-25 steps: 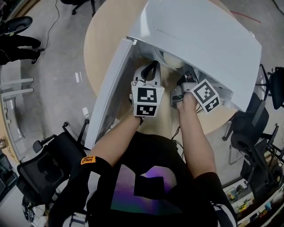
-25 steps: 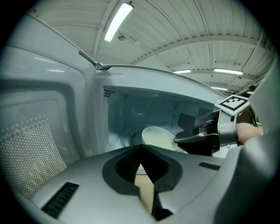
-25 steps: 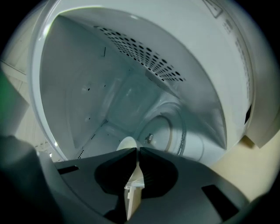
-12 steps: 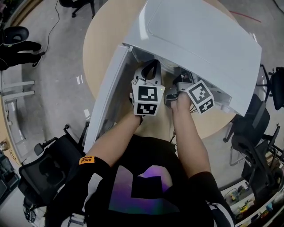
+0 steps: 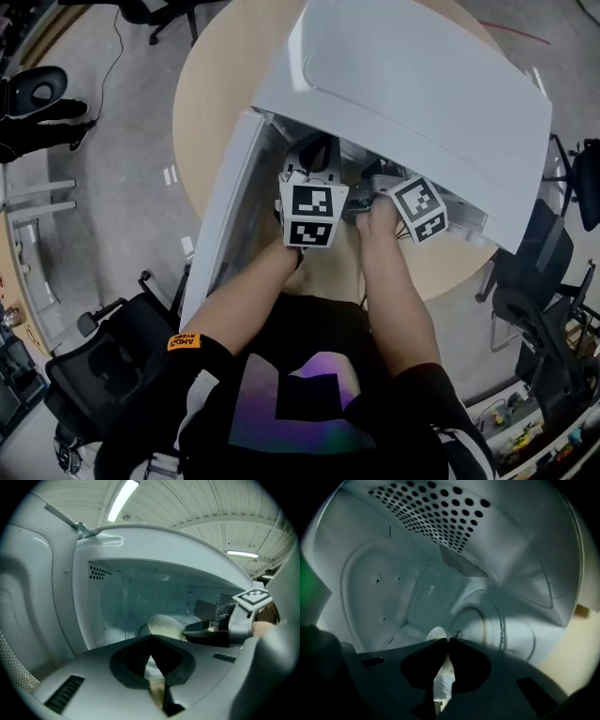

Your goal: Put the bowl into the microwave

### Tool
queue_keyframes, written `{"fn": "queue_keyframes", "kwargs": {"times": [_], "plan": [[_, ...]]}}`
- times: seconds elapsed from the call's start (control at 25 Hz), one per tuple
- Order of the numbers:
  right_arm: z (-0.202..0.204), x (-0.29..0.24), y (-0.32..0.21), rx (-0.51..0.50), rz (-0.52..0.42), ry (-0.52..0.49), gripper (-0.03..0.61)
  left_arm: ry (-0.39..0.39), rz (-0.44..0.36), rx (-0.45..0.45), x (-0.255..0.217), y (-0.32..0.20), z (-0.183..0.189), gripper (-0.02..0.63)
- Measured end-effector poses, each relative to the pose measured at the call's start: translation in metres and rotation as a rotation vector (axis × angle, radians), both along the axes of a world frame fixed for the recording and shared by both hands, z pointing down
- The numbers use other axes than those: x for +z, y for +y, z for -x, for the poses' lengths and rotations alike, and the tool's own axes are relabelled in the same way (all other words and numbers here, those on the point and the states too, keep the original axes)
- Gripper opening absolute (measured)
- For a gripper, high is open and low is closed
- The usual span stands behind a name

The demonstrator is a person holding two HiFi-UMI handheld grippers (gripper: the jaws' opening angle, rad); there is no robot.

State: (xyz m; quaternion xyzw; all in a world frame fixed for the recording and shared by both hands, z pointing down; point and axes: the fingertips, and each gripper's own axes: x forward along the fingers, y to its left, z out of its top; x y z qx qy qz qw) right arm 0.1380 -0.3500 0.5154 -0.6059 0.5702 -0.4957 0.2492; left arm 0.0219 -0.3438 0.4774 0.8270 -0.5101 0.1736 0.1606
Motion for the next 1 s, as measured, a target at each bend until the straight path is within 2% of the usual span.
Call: {"fn": "queue_keyframes", "kwargs": {"times": [0.44,0.64,1.0], "plan": [[-0.006,-0.001,-0.004,0.045,-0.005,0.016,0.037,0.000,-0.003,-0.016,-0.002,-0.005,0.002,0.046],[-0.008,-0.007,-0.006,0.058,-0.041,0.038,0.038,0.005,-0.007,-0.018,-0.005,-0.004,0.003,0.046],[-0.012,-0.013,0.007,0.028,-0.058,0.107,0.037,0.024,-0.016,-0.039,-0.015,0.004,0.006,0.046]]}}
